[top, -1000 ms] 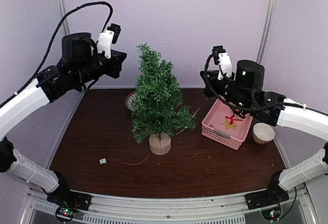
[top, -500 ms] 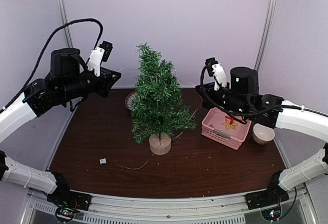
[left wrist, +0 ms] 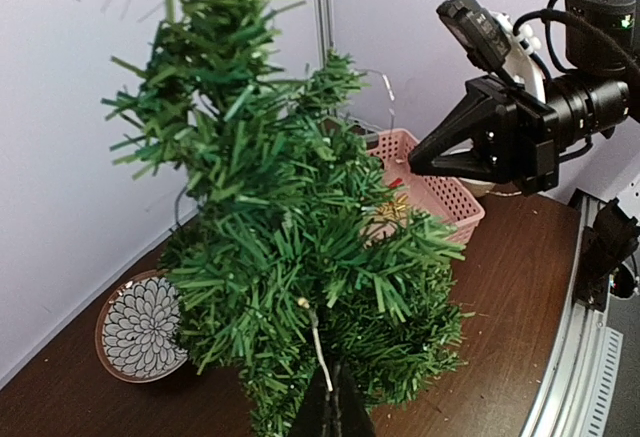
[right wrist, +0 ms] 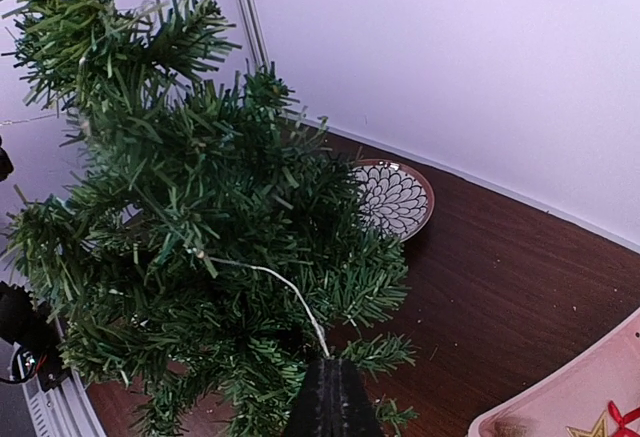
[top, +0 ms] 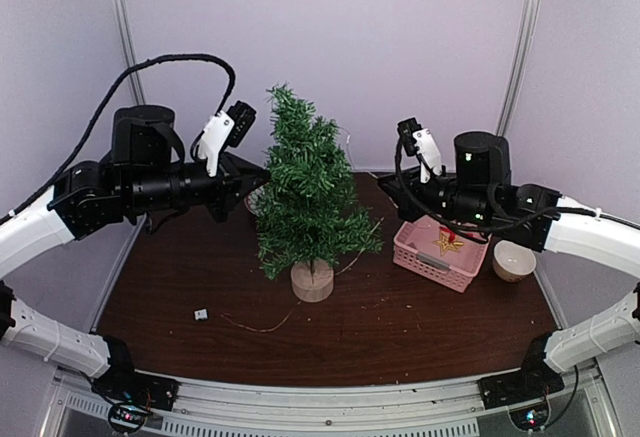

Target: Decorate the small christmas tree

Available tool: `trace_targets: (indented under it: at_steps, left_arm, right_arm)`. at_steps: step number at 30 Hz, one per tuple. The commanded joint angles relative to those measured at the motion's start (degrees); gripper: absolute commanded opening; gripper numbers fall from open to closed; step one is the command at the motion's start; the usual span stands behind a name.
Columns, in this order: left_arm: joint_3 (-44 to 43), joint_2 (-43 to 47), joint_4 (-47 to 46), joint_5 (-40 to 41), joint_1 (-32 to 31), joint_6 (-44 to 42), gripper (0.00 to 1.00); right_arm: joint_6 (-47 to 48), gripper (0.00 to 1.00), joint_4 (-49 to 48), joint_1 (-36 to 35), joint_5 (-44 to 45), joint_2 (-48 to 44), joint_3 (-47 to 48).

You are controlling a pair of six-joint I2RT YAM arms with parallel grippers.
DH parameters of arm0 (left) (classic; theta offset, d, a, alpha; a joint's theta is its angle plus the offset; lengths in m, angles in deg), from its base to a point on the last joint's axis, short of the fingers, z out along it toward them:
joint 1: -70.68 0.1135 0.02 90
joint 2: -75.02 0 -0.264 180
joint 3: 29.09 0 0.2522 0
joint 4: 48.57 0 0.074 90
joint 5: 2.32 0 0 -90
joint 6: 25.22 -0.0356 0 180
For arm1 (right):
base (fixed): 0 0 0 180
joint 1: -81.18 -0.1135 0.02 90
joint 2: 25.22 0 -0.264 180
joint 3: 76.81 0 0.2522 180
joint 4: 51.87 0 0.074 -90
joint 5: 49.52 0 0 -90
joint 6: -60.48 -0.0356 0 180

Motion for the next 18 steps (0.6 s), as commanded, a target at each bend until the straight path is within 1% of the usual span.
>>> trace_targets:
  at_steps: [1, 13, 18]
  left_arm:
    - [-1.4, -2.2, -2.2, -2.5, -0.3, -1.8, 0.00]
    - [1.3, -6.5, -1.7, 2.0, -0.3, 0.2, 0.00]
    - [2.0, -7.3, -0.4, 3.8, -0.2, 0.8, 0.00]
  right_arm:
    - [-1.2, 0.00, 1.2, 0.2, -3.9, -0.6, 0.9]
    - [-0.8, 0.00, 3.8, -1.7, -9.0, -3.2, 1.1]
    - [-1.3, 0.00, 4.9, -2.4, -9.0, -4.1, -0.4]
